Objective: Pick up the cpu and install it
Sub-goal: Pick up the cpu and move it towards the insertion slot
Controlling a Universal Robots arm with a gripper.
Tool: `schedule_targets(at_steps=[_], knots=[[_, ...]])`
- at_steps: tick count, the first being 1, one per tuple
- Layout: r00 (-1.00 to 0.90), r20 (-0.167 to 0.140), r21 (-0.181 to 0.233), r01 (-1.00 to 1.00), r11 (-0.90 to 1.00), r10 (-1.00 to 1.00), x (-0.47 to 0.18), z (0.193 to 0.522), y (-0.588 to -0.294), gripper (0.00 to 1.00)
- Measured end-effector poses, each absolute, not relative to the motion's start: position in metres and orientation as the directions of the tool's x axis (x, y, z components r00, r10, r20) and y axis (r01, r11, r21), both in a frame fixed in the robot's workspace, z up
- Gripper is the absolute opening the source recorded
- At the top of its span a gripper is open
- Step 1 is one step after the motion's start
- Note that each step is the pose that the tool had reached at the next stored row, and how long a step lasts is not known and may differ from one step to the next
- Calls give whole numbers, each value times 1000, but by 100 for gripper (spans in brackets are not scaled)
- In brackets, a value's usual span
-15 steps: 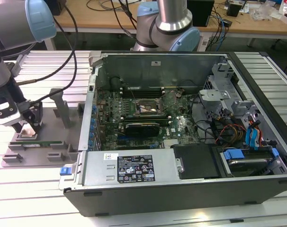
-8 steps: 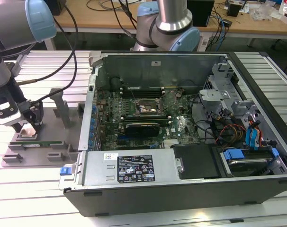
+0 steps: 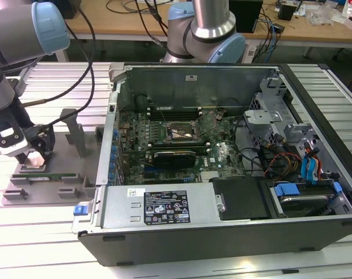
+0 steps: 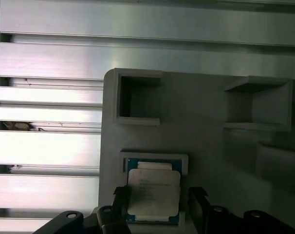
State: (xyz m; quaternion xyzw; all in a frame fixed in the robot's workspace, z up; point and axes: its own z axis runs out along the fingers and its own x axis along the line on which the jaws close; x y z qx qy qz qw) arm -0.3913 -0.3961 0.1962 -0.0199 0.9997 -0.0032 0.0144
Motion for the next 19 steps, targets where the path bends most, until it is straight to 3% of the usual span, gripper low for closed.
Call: schedule_targets(at_steps=[14, 15, 19], knots=[[-998, -29, -3, -51, 999, -51, -395, 190, -395, 62], [-998, -29, -3, -51, 999, -51, -395, 190, -395, 55], [-998, -29, -3, -51, 999, -51, -395, 189, -395, 55]])
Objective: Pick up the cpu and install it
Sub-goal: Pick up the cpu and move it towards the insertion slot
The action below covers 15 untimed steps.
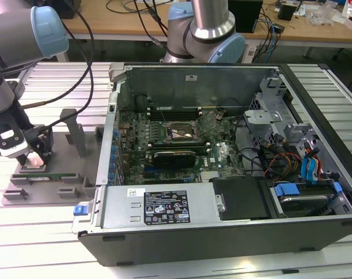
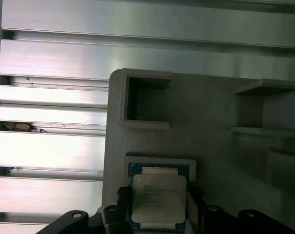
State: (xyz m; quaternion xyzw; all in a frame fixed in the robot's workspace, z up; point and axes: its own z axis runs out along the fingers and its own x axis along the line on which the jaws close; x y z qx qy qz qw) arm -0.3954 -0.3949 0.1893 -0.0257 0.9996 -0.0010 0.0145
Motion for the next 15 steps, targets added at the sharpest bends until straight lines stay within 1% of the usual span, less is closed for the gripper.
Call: schedule_targets(at_steps=[15], knots=[[-998, -29, -3, -51, 999, -51, -395, 193, -395, 55]])
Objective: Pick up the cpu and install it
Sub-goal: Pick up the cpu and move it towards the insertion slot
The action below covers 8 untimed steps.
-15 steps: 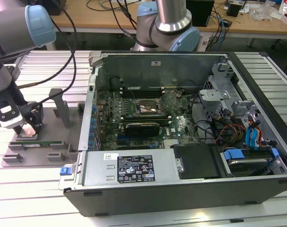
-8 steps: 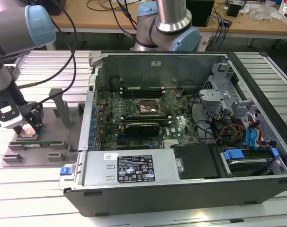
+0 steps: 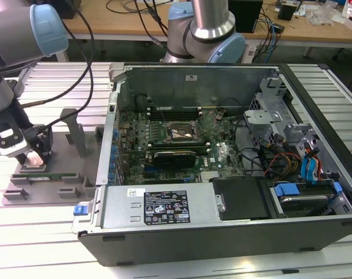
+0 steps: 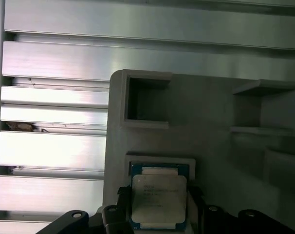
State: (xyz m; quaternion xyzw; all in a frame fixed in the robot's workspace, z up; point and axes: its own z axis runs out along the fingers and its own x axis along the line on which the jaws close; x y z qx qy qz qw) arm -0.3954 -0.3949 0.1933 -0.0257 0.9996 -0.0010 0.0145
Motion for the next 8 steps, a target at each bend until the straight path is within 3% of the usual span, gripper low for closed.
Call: schedule_targets(at_steps=[8], knots=[[-998, -29, -3, -51, 999, -51, -395, 201, -395, 55]])
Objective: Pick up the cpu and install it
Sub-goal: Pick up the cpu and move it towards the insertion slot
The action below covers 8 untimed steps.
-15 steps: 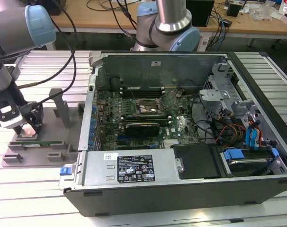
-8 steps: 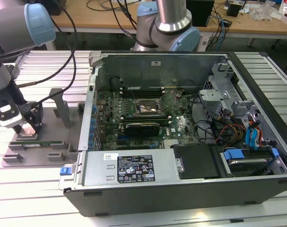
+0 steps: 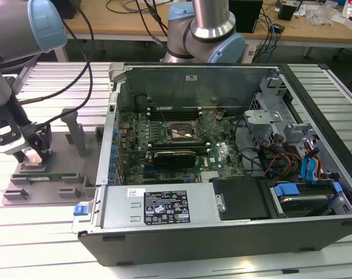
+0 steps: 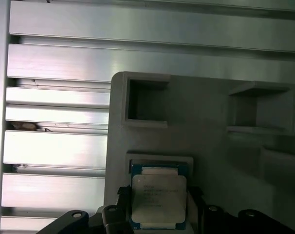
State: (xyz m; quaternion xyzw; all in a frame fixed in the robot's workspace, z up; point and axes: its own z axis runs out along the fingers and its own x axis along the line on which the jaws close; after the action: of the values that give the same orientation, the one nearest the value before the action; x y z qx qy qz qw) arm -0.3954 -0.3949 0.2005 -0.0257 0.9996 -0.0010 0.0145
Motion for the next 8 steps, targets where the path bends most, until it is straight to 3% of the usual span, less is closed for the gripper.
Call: schedule_targets(at_steps=[8], knots=[[-998, -29, -3, -51, 999, -51, -395, 207, -395, 55]])
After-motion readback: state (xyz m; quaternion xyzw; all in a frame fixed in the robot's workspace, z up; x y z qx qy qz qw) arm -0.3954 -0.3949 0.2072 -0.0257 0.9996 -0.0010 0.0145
